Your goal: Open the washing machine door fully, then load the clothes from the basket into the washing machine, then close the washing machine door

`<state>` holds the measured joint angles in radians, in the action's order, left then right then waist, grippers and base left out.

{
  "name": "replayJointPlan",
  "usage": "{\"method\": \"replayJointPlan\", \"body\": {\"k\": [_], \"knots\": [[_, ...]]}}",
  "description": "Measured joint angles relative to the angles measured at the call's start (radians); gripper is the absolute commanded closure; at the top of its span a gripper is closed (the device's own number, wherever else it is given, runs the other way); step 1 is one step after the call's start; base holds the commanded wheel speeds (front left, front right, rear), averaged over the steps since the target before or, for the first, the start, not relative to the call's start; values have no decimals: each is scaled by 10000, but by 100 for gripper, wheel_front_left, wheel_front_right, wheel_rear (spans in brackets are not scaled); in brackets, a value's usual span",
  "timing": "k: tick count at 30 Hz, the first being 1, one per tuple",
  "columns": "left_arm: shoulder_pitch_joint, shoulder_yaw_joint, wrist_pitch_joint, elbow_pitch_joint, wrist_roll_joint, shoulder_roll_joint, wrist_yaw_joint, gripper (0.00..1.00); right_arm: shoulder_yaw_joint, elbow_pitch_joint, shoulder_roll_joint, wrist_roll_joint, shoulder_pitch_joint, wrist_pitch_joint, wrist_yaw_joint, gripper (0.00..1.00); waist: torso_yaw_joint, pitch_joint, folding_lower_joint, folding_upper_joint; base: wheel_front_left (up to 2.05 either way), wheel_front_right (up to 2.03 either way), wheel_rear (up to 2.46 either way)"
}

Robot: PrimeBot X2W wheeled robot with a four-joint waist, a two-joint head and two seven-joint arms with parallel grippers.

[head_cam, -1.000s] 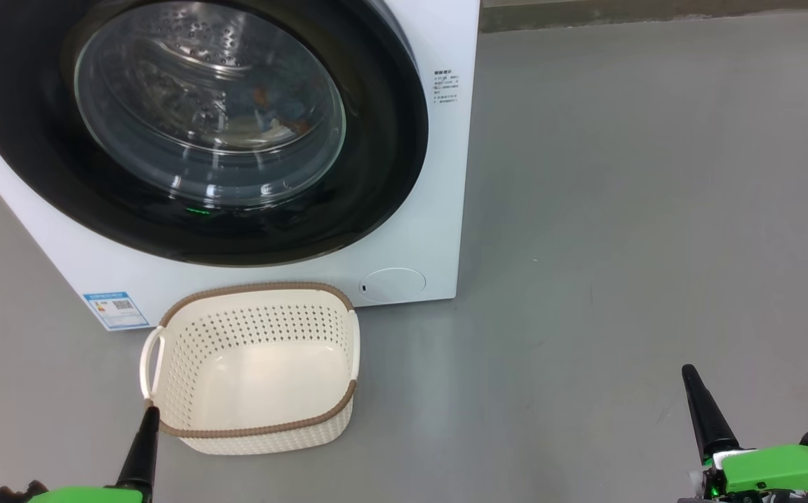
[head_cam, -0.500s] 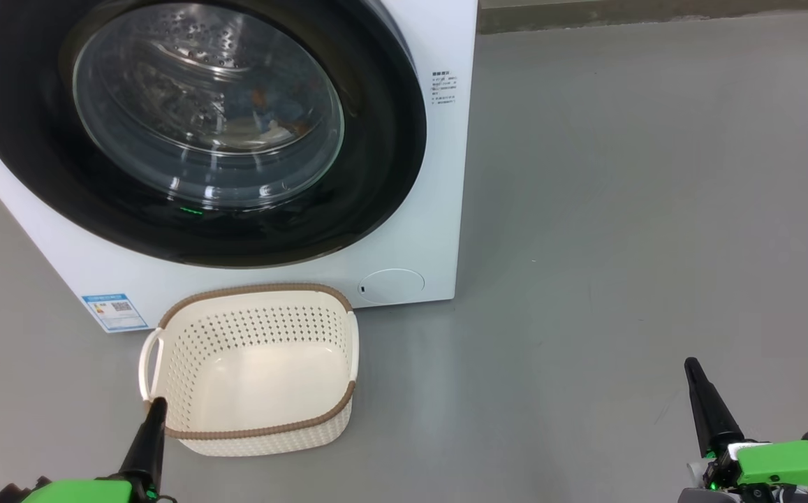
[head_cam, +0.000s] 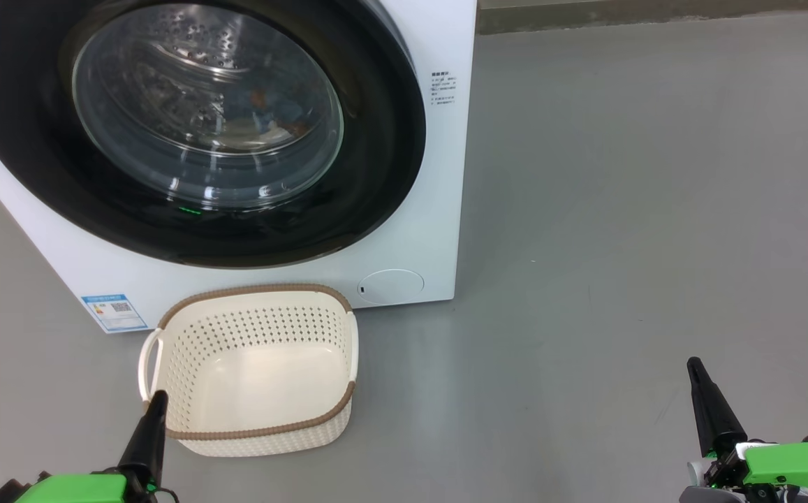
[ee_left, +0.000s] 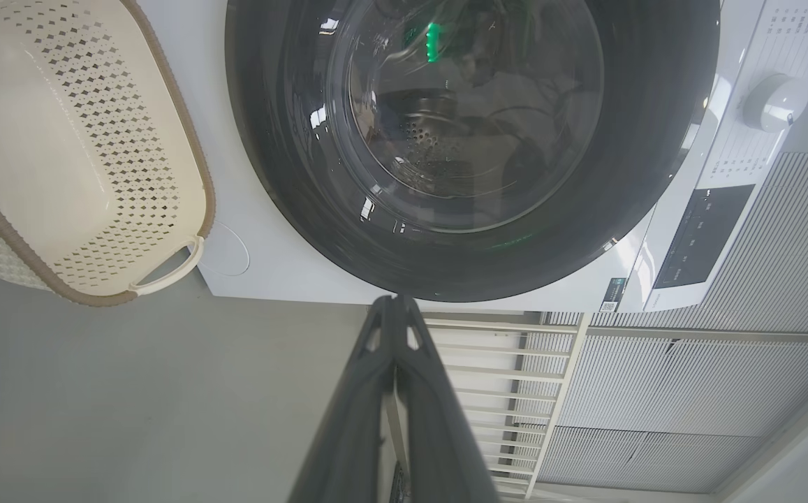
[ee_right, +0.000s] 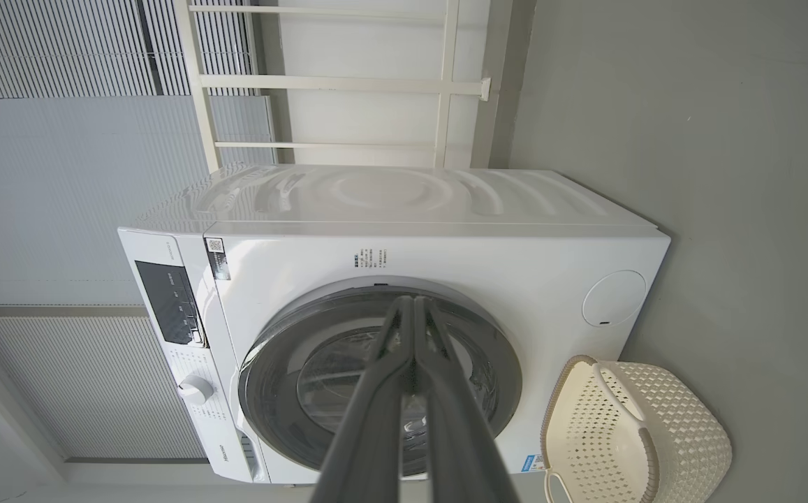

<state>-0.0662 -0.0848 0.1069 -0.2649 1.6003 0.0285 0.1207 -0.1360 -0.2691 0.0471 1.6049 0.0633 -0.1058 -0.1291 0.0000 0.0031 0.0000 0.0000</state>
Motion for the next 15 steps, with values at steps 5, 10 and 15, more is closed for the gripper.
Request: {"method": "replayJointPlan", "body": {"k": [5,10,15], "knots": [[0,0,0,0,0,2,0,100,0,0,0,0,0,0,0,100,0,0,0,0,0,0,0],[0,0,0,0,0,4,0,100,0,0,0,0,1,0,0,100,0,0,1,0,0,0,0],[0,0,0,0,0,4,0,100,0,0,0,0,2,0,0,100,0,0,1,0,0,0,0]]}}
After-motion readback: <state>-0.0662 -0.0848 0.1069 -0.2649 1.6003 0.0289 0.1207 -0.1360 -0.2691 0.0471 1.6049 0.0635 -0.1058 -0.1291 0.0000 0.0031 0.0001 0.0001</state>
